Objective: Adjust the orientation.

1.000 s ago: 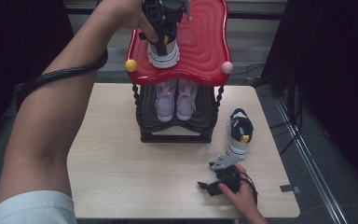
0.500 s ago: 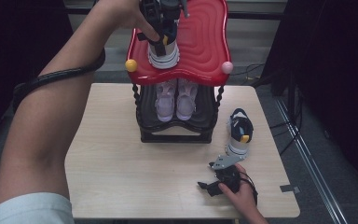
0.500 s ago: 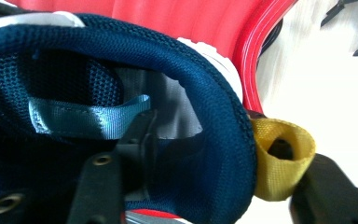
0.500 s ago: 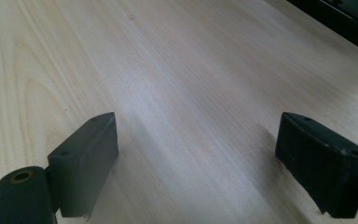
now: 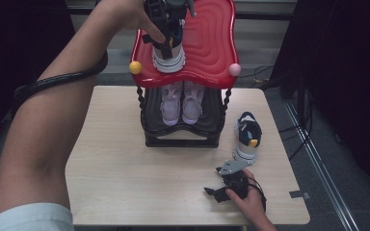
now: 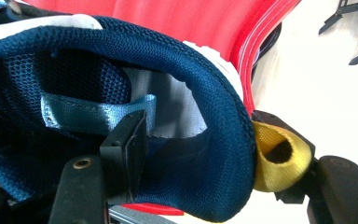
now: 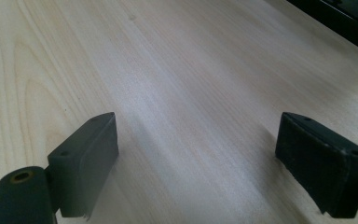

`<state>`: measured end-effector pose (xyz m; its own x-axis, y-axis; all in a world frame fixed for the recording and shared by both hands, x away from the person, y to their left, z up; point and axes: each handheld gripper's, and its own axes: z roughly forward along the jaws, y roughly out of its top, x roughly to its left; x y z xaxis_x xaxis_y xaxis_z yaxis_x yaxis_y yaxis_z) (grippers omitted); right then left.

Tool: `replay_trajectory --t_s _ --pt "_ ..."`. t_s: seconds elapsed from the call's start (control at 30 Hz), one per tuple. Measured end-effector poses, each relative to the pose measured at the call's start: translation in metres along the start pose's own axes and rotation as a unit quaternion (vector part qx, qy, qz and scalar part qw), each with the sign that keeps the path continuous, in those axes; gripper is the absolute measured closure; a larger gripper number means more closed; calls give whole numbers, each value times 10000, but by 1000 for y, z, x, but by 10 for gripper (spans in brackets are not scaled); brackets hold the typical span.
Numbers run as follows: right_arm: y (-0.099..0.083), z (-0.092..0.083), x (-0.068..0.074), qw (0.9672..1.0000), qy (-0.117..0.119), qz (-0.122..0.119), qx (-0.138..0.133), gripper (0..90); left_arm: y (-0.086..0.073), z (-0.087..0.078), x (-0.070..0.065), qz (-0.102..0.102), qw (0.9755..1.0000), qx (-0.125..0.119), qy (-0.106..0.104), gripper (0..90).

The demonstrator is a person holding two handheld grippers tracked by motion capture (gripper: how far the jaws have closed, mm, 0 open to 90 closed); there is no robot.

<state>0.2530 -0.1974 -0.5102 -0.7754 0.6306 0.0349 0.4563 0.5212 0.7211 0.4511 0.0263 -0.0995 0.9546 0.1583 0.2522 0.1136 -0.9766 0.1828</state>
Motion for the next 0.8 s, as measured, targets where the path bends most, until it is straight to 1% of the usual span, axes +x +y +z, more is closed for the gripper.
replay_trajectory --t_s 0.3,0.43,0.57,0.63,0.8 --pt "0 0 0 10000 2 2 0 125 0 0 -1 -81 10000 -9 -52 343" --pt "0 0 0 10000 0 -7 -3 125 0 0 -2 -100 9999 -36 -37 337" --pt "0 0 0 10000 -2 -6 -2 125 0 0 -3 -103 9999 -22 -23 332" --pt "0 0 0 10000 -1 -6 -2 125 0 -1 -3 -65 10000 -15 0 329" --pt "0 0 0 10000 1 2 1 125 0 -1 -4 -81 10000 -6 1 322"
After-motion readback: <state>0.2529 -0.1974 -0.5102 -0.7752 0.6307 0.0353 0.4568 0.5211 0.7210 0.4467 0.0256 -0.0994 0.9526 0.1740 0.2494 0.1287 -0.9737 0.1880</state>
